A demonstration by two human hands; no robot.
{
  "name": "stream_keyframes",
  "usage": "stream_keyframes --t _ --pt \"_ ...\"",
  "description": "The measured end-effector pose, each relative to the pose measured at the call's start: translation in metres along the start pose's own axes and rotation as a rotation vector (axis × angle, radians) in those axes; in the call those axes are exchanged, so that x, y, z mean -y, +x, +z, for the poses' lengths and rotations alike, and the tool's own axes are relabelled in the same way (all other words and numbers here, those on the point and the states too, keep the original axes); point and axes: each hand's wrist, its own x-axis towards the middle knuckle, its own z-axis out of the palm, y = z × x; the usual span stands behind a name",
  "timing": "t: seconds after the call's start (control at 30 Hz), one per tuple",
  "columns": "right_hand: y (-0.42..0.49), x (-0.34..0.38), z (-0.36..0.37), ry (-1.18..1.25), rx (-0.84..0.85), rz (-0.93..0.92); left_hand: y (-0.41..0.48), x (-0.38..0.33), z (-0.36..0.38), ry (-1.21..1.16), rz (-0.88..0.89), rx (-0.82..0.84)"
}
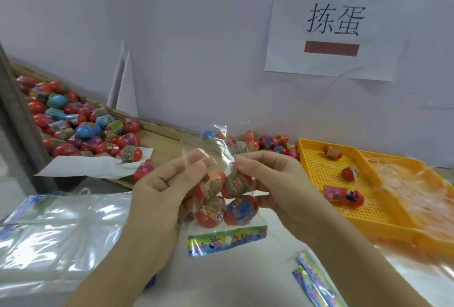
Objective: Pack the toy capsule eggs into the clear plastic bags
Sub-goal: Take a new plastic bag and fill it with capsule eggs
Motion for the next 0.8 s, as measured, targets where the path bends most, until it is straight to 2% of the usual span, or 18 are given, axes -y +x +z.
stream_keyframes --t 0.27,0.47,0.63,0.8 --pt "0.002 0.004 -0.008 0.09 0.042 -0.03 -0.001 -0.005 0.002 -0.035 -0.023 0.015" --pt "0.002 0.007 -0.015 0.175 0.153 -0.071 -0.004 -0.011 0.004 -0.082 -0.055 0.103" --pt "0.001 0.006 -0.014 0.214 0.169 -0.092 -0.004 -0.019 0.002 -0.03 -0.059 0.212" --pt "0.0 0.008 -0.019 0.264 0.304 -0.081 -0.005 -0.02 0.003 -0.002 0.032 0.151"
